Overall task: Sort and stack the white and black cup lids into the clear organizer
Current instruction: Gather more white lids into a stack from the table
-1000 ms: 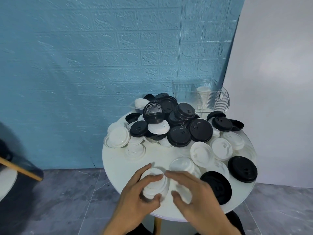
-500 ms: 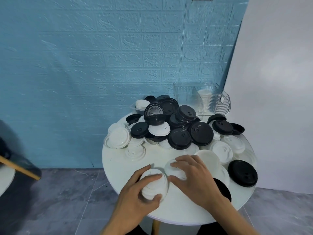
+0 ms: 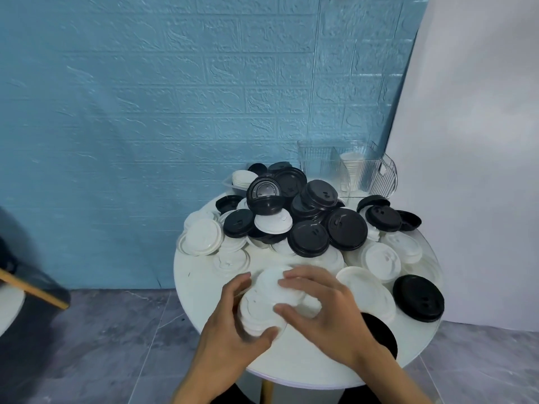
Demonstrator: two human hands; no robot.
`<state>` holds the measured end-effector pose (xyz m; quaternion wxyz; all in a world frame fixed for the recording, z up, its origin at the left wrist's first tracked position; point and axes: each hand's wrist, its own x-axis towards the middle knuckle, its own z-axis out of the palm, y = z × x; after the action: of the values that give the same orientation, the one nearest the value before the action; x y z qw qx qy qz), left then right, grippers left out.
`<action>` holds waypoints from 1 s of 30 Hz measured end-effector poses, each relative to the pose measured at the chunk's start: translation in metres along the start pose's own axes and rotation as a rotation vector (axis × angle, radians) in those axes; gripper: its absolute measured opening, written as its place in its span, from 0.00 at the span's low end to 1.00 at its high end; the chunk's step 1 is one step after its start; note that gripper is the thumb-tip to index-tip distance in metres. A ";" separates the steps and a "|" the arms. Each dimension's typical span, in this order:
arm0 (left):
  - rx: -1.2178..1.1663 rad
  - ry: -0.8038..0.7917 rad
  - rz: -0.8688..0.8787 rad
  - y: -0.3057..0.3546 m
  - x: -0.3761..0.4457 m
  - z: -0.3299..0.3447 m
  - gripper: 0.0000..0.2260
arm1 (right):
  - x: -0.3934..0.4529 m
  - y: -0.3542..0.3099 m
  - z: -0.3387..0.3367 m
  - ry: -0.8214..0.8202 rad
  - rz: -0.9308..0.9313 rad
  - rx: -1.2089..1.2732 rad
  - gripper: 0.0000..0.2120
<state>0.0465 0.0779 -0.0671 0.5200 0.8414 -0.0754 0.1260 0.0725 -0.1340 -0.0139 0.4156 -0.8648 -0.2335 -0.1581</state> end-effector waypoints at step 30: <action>-0.006 0.000 0.070 0.003 -0.002 -0.001 0.25 | -0.030 0.027 -0.017 -0.106 0.156 -0.527 0.27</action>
<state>0.0435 0.0770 -0.0648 0.5178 0.8367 -0.1054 0.1440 0.0602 -0.1702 -0.0355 0.1744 -0.9655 -0.1384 -0.1353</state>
